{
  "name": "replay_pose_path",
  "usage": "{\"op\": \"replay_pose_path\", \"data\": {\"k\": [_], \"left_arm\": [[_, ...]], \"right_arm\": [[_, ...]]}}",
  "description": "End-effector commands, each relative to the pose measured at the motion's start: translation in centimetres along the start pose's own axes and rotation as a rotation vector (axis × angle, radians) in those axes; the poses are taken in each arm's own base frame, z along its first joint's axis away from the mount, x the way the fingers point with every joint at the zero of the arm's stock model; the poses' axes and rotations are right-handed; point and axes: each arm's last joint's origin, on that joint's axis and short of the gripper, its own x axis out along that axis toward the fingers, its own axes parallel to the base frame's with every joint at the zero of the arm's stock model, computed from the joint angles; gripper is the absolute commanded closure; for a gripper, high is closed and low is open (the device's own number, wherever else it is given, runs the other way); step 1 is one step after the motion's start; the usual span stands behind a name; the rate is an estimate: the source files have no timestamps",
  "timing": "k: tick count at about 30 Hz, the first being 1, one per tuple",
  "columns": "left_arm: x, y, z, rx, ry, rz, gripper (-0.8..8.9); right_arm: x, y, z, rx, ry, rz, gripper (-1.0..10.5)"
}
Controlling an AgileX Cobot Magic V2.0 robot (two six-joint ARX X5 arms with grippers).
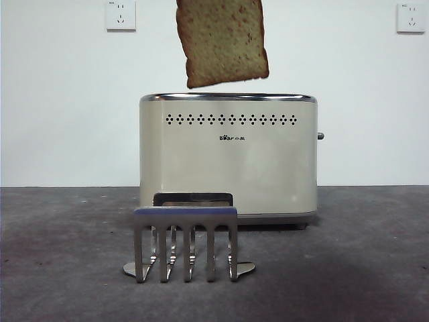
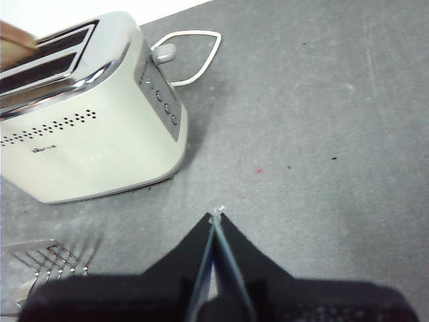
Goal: Pick up a slice of bread from the rack,put the bread on the toaster,press the button
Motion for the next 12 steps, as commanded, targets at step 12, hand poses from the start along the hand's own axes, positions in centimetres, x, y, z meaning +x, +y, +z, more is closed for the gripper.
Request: {"op": "replay_pose_path", "data": {"k": [12], "left_arm": [[3.8,-0.1,-0.5,-0.006,0.049,-0.081,8.25]], "right_arm": [[-0.1,0.1,0.1,0.001,-0.006,0.007,9.5]]}}
